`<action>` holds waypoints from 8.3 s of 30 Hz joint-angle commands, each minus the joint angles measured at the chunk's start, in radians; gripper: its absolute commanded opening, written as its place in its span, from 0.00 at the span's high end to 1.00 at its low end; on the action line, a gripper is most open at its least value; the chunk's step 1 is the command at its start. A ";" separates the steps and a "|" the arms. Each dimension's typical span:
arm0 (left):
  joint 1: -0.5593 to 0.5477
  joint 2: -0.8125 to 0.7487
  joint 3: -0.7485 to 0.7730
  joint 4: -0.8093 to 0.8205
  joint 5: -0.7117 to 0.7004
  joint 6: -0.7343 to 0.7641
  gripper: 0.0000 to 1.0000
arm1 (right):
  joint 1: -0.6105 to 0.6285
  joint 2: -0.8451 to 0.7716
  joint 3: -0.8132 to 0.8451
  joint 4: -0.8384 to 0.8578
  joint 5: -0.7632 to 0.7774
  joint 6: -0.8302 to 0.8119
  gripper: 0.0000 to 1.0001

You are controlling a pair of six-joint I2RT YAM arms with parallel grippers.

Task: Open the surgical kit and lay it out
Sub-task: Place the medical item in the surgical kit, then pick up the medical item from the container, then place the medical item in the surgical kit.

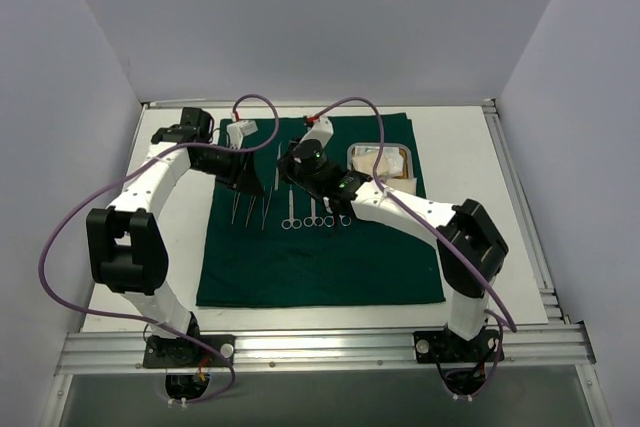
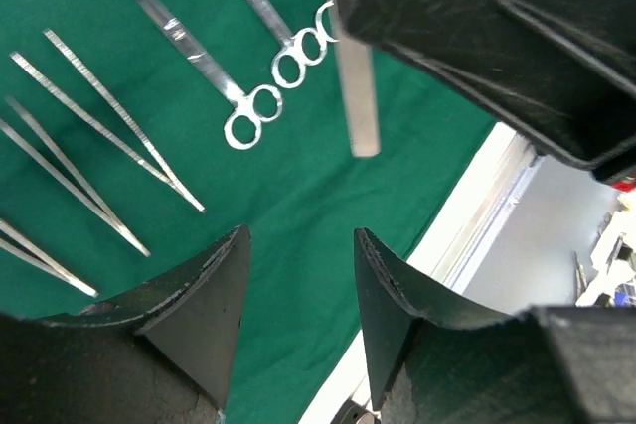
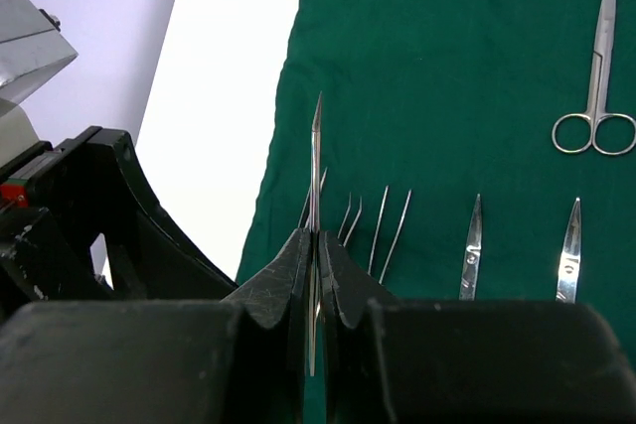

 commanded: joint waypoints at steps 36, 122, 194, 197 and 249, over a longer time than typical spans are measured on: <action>0.244 -0.014 -0.054 0.116 -0.223 -0.028 0.47 | 0.051 0.407 0.315 -0.377 0.110 0.110 1.00; 0.255 0.001 -0.017 0.050 -0.258 -0.007 0.47 | -0.457 0.075 -0.130 -0.446 0.091 -0.173 1.00; 0.449 -0.011 -0.073 0.053 -0.201 0.038 0.50 | 0.145 0.519 0.389 -0.099 0.171 0.303 1.00; 0.449 -0.008 -0.072 0.054 -0.201 0.038 0.50 | 0.139 0.519 0.380 -0.088 0.166 0.309 1.00; 0.456 -0.008 -0.037 0.023 -0.201 0.053 0.49 | 0.007 0.194 0.350 -0.174 -0.123 -0.168 0.79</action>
